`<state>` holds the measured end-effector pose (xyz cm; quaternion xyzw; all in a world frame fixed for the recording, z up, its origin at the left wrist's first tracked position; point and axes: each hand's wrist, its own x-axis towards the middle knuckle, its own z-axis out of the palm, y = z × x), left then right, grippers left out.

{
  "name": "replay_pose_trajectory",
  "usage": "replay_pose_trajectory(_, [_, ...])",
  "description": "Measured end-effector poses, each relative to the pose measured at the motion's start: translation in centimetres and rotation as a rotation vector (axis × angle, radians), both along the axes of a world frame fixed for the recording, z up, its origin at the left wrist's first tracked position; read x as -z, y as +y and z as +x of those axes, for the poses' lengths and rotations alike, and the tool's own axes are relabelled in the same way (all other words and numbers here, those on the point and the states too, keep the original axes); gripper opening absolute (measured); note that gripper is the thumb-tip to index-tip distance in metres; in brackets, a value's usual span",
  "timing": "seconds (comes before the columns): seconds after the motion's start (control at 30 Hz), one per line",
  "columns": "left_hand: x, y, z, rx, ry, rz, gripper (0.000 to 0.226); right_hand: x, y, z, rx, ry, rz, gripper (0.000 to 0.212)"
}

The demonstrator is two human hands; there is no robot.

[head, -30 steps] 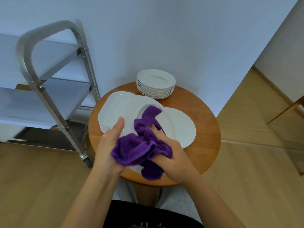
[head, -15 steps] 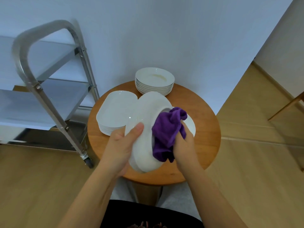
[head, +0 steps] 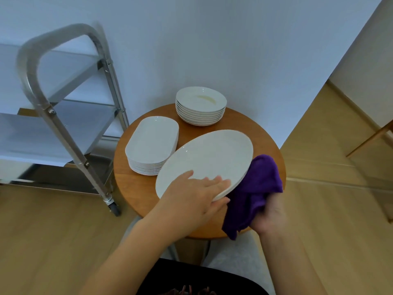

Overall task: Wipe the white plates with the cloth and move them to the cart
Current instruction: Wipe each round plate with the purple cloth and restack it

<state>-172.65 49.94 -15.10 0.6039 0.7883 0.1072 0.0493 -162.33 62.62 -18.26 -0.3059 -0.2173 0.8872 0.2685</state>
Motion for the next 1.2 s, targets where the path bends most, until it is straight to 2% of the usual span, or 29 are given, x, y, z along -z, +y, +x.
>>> replay_pose_trajectory(0.07, [1.1, 0.3, -0.5, 0.052, 0.141, -0.072, 0.05, 0.2, 0.8, 0.4, 0.079, 0.135, -0.051, 0.037])
replay_pose_trajectory(0.1, [1.8, 0.4, -0.6, 0.081, 0.194, -0.101, 0.048, 0.2, 1.1, 0.6, 0.082, 0.162, -0.061, 0.037])
replay_pose_trajectory(0.27, [3.1, 0.7, -1.0, 0.179, 0.278, -0.11, 0.045, 0.4, 1.3, 0.6, -0.193, -0.03, -0.035, 0.063])
replay_pose_trajectory(0.33, [3.3, 0.8, -1.4, 0.238, 0.333, -0.119, 0.045, 0.7, 1.2, 0.6, -0.239, -0.076, -0.061, 0.055])
replay_pose_trajectory(0.43, [3.3, 0.8, -2.0, 0.278, 0.404, -0.15, 0.047, 0.8, 1.0, 0.0, -0.198, -0.07, -0.061, 0.039])
replay_pose_trajectory(0.57, [2.9, 0.6, -2.3, 0.296, 0.451, -0.207, 0.049, 1.2, 0.1, -0.8, -0.112, -0.095, -0.039, 0.042])
replay_pose_trajectory(0.6, [2.7, 0.5, -2.3, 0.315, 0.472, -0.164, 0.046, 1.4, 0.0, -0.9, -0.095, -0.082, -0.042, 0.045])
replay_pose_trajectory(0.67, [2.9, 0.1, -2.6, 0.279, 0.506, 0.112, 0.056, 1.7, -0.2, -0.8, -0.059, -0.028, -0.043, 0.057])
replay_pose_trajectory(0.73, [3.2, -0.4, -3.0, 0.087, 0.293, 0.456, 0.066, 2.0, 0.1, -0.6, -0.016, 0.006, -0.046, 0.075])
replay_pose_trajectory(0.8, [3.0, -0.5, -3.9, -0.344, -0.126, 0.651, 0.07, 2.3, 0.5, -0.2, 0.016, 0.0, -0.03, 0.089])
replay_pose_trajectory(0.87, [2.0, -0.1, -5.0, -0.797, -0.869, 0.607, 0.063, 2.3, 0.8, 0.3, 0.012, -0.001, -0.02, 0.085])
replay_pose_trajectory(0.9, [1.7, 0.0, -5.6, -0.925, -1.304, 0.601, 0.048, 2.3, 0.9, 0.4, 0.003, -0.008, -0.008, 0.076])
replay_pose_trajectory(0.93, [2.1, 0.0, -6.2, -0.993, -1.614, 0.624, 0.031, 2.0, 0.9, 0.5, -0.013, -0.023, 0.021, 0.067])
replay_pose_trajectory(0.97, [2.6, -0.1, -6.6, -1.025, -1.761, 0.639, 0.016, 1.7, 1.1, 0.4, -0.032, -0.059, 0.07, 0.057])
replay_pose_trajectory(1.0, [3.0, 0.0, -6.7, -1.035, -1.805, 0.642, 0.01, 1.4, 1.4, 0.3, -0.031, -0.139, 0.145, 0.048])
replay_pose_trajectory(1.07, [4.0, 0.6, -6.6, -1.05, -1.777, 0.657, 0.014, 1.4, 2.6, 0.0, 0.097, -0.375, 0.381, 0.034])
replay_pose_trajectory(1.13, [4.4, 1.4, -6.2, -1.034, -1.649, 0.627, 0.015, 0.6, 3.7, -0.6, 0.26, -0.525, 0.7, 0.035])
replay_pose_trajectory(1.2, [4.2, 2.1, -5.7, -0.959, -1.534, 0.589, 0.018, -0.3, 4.3, -1.8, 0.24, -0.552, 1.037, 0.04])
